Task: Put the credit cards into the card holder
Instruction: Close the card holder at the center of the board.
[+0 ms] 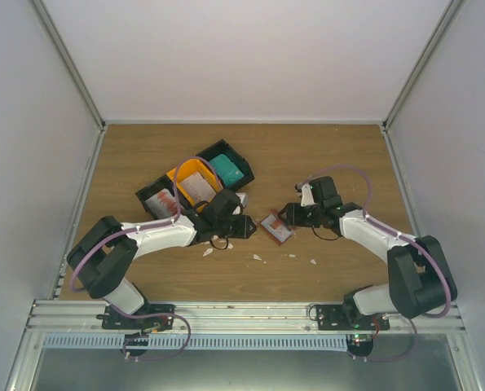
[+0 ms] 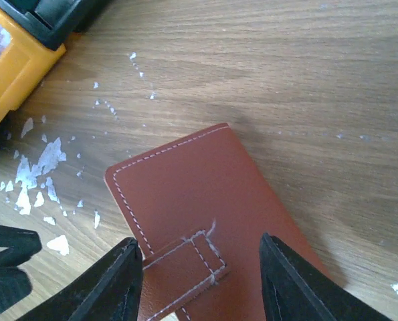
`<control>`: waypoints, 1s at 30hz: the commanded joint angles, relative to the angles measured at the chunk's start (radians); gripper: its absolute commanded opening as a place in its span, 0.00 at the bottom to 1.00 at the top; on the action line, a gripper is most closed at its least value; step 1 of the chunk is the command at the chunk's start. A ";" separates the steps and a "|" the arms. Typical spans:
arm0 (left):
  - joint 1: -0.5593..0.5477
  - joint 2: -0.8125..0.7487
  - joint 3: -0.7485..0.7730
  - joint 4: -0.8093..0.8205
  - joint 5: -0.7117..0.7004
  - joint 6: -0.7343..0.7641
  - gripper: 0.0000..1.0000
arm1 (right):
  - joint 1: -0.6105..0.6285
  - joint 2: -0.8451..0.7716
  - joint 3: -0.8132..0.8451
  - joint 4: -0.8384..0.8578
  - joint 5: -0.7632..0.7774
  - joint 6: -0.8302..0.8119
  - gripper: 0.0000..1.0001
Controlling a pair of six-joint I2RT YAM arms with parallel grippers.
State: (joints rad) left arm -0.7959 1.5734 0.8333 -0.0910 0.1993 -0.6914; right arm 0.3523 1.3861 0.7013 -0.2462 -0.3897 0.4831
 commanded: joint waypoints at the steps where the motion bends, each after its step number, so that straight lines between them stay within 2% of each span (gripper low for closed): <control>1: -0.005 0.012 0.037 0.056 0.004 0.004 0.32 | -0.008 0.006 -0.009 -0.030 0.039 -0.040 0.47; 5: -0.005 0.039 0.065 0.037 0.009 0.000 0.35 | -0.004 0.034 -0.031 -0.015 -0.019 -0.040 0.35; 10: -0.005 0.064 0.085 0.055 0.046 0.000 0.40 | 0.006 0.063 -0.048 -0.026 -0.017 -0.046 0.25; 22: -0.005 0.242 0.200 0.037 0.121 0.011 0.52 | 0.027 0.131 -0.078 -0.014 -0.021 -0.013 0.22; 30: -0.005 0.329 0.277 -0.031 0.035 -0.002 0.50 | 0.042 0.132 -0.113 0.038 -0.069 0.038 0.22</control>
State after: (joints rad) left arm -0.7959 1.8702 1.0637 -0.1036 0.2890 -0.6888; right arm 0.3710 1.4857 0.6407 -0.2035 -0.4328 0.4789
